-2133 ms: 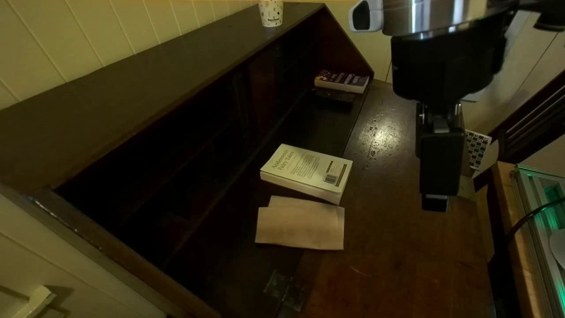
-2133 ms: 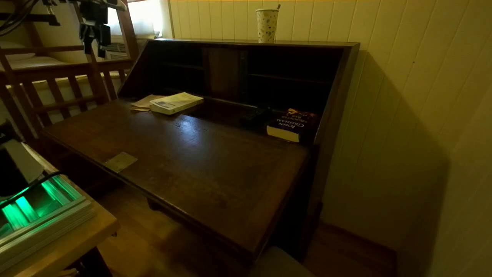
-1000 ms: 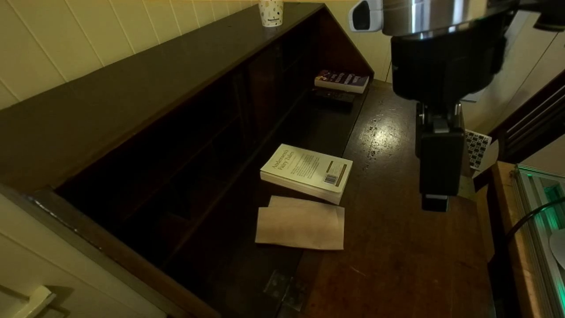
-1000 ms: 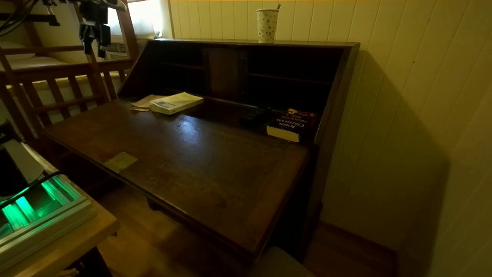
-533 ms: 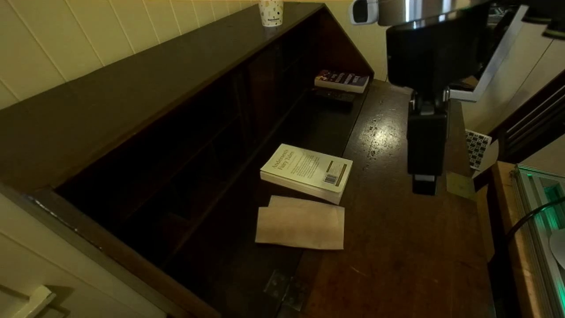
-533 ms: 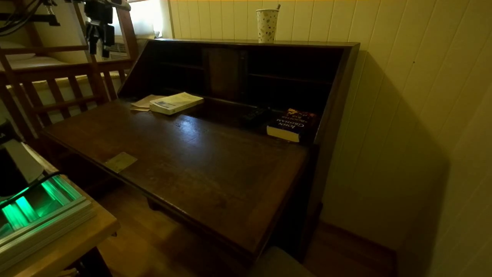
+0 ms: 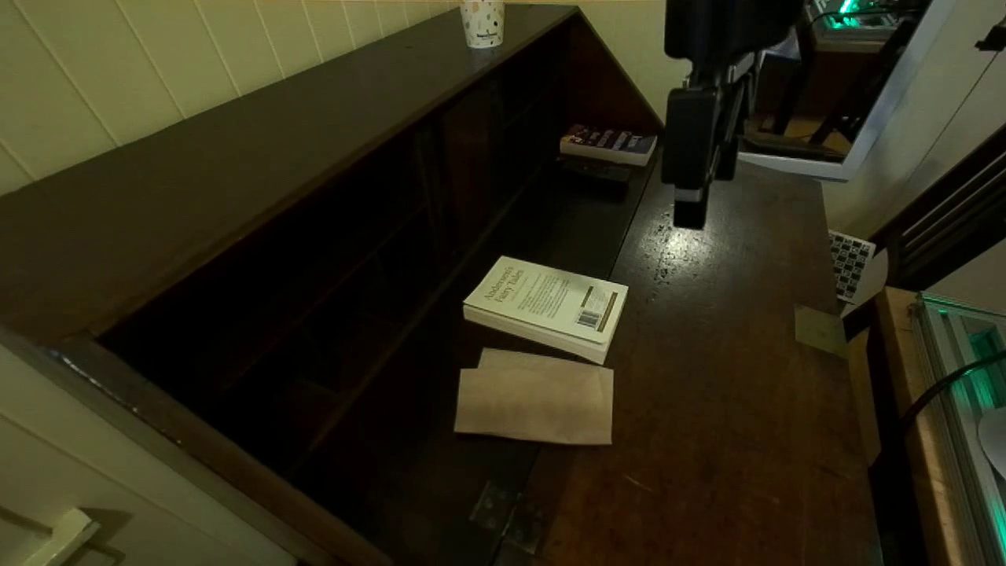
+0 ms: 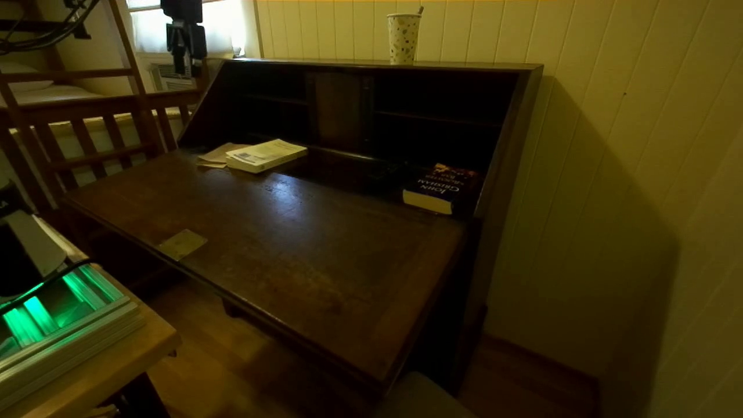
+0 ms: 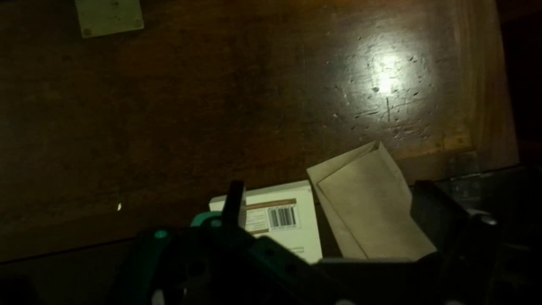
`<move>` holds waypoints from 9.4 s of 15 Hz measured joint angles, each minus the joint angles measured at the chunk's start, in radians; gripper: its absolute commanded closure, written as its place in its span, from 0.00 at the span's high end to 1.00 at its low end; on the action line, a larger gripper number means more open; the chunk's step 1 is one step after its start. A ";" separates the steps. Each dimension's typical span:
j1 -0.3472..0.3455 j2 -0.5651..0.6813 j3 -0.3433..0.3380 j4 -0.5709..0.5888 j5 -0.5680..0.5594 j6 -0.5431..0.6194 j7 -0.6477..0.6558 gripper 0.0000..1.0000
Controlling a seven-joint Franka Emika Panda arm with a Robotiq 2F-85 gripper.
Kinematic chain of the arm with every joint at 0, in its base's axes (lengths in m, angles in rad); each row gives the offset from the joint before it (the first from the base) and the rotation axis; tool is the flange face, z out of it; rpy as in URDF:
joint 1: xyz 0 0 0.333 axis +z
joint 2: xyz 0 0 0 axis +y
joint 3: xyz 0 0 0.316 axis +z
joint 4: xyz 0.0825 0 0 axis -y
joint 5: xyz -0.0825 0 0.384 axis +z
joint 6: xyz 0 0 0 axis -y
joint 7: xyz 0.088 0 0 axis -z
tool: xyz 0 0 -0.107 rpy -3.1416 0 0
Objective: Pick up the cup, place it in between the books, remove the marker from the cup and place it on top of the cabinet
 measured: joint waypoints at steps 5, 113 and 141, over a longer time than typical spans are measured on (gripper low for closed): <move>-0.042 0.000 -0.016 0.090 -0.131 0.038 0.000 1.00; -0.362 0.579 -0.149 0.874 0.284 0.196 -0.624 0.01; -0.294 0.250 -0.271 0.211 0.332 0.392 -0.878 0.01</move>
